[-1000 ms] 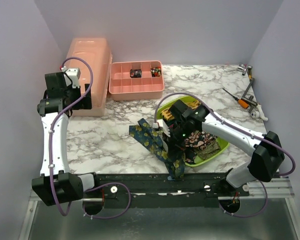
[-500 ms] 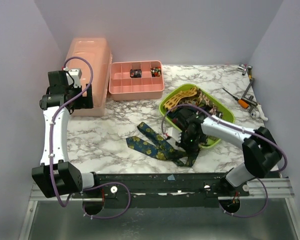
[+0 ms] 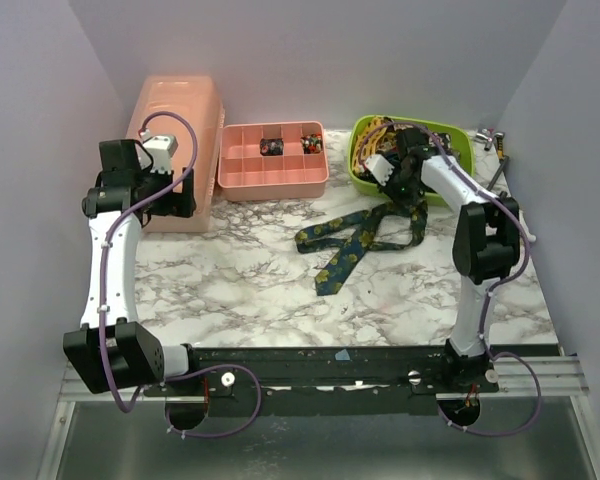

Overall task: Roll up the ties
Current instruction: Move the bin to the corner of the board, then place the tie at the center of the board.

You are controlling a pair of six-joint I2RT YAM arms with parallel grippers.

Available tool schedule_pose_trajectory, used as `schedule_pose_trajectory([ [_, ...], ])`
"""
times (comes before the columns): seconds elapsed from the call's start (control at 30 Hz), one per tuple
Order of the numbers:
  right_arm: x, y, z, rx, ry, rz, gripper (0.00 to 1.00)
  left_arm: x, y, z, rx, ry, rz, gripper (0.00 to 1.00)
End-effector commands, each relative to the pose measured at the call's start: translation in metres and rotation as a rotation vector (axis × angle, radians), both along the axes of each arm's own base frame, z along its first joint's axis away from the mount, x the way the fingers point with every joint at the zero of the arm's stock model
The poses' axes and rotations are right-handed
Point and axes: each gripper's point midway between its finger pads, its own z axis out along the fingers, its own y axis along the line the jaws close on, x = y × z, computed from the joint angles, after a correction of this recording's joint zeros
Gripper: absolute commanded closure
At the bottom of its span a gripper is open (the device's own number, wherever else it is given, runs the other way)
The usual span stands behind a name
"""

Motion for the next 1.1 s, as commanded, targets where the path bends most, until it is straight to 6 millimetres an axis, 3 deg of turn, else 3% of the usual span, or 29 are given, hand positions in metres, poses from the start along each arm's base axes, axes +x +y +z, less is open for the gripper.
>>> schedule_pose_trajectory([
  [0.0, -0.045, 0.043, 0.071, 0.276, 0.11, 0.066, 0.99, -0.008, -0.046, 0.014, -0.023, -0.109, -0.307, 0.02],
  [0.13, -0.086, 0.076, 0.126, 0.512, 0.103, 0.101, 0.99, -0.022, -0.089, 0.004, 0.029, -0.142, -0.542, 0.02],
  [0.23, -0.095, 0.099, 0.182, 0.689, 0.051, 0.074, 0.99, -0.025, -0.114, 0.0, 0.057, -0.171, -0.63, 0.01],
  [0.33, -0.097, 0.121, 0.238, 0.852, 0.03, 0.067, 0.99, -0.019, -0.124, 0.007, 0.004, -0.196, -0.624, 0.02],
  [0.4, -0.103, 0.136, 0.265, 0.935, 0.05, 0.086, 0.99, -0.016, -0.13, 0.014, -0.033, -0.2, -0.633, 0.01],
  [0.6, -0.121, 0.188, 0.336, 1.117, 0.038, 0.195, 0.99, -0.009, -0.137, 0.04, -0.078, -0.256, -0.624, 0.02],
  [0.7, -0.123, 0.204, 0.366, 1.183, -0.024, 0.261, 0.99, -0.013, -0.138, 0.049, -0.089, -0.274, -0.629, 0.02],
  [0.77, -0.126, 0.207, 0.373, 1.191, -0.011, 0.265, 0.99, -0.021, -0.14, 0.049, -0.083, -0.284, -0.665, 0.02],
  [0.97, -0.136, 0.194, 0.36, 1.126, -0.071, 0.27, 1.0, -0.038, -0.144, 0.045, -0.087, -0.334, -0.711, 0.01],
  [1.03, -0.126, 0.185, 0.345, 1.067, -0.163, 0.213, 0.99, -0.045, -0.15, 0.044, -0.111, -0.336, -0.748, 0.02],
  [1.07, -0.116, 0.177, 0.328, 1.015, -0.195, 0.157, 1.0, -0.048, -0.153, 0.042, -0.11, -0.33, -0.767, 0.02],
])
